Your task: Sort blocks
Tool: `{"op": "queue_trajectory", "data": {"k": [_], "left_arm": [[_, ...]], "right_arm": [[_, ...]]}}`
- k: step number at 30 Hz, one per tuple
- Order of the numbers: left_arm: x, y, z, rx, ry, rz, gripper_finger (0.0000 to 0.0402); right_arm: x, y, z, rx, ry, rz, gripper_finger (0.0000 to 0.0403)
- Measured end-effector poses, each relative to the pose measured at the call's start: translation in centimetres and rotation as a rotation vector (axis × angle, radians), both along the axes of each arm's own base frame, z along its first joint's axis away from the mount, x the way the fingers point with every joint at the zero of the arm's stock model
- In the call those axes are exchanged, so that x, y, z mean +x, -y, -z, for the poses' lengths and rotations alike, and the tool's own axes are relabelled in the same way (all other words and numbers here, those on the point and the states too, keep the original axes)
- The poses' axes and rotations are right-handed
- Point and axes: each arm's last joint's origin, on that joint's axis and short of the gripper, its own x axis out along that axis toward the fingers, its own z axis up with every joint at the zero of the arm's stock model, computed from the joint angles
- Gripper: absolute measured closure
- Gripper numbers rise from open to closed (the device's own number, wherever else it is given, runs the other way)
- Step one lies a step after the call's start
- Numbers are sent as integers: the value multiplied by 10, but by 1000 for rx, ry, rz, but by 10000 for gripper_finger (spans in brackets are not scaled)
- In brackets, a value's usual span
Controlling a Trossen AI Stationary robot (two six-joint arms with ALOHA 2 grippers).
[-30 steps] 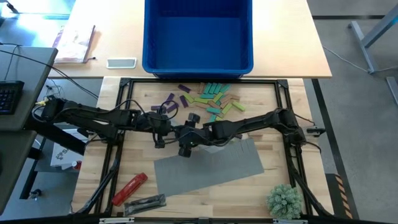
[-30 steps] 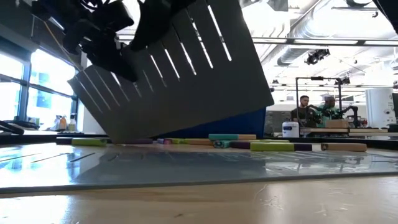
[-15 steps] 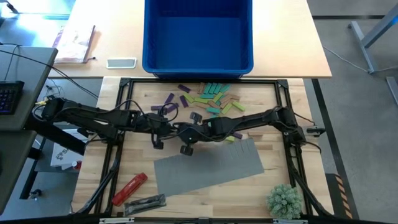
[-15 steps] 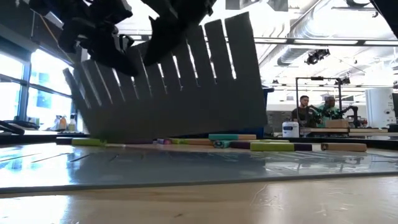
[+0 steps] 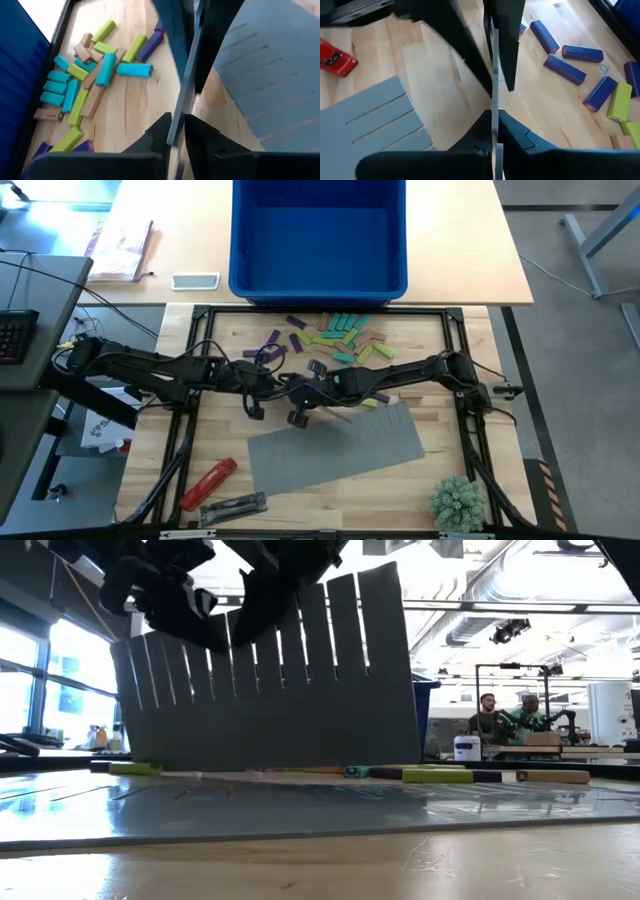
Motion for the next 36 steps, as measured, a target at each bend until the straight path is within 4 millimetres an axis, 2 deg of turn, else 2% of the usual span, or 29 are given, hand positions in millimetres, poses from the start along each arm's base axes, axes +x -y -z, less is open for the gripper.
{"op": "queue_trajectory", "data": {"k": [4, 10, 23, 29, 36], "left_arm": [[0, 0, -1, -3, -3, -7, 329], [1, 0, -15, -4, 31, -8, 291], [-16, -3, -29, 61, 47, -35, 256], [-40, -6, -58, 98, 184, -56, 254], [-85, -4, -100, 53, 437, -35, 254]], "right_arm": [[0, 0, 0, 28, 9, 20, 402], [0, 0, 0, 48, 13, 41, 402], [0, -1, 0, 63, 14, 45, 403], [0, -1, 0, 64, 28, 91, 403], [0, -5, -9, -14, 114, 158, 403]]}}
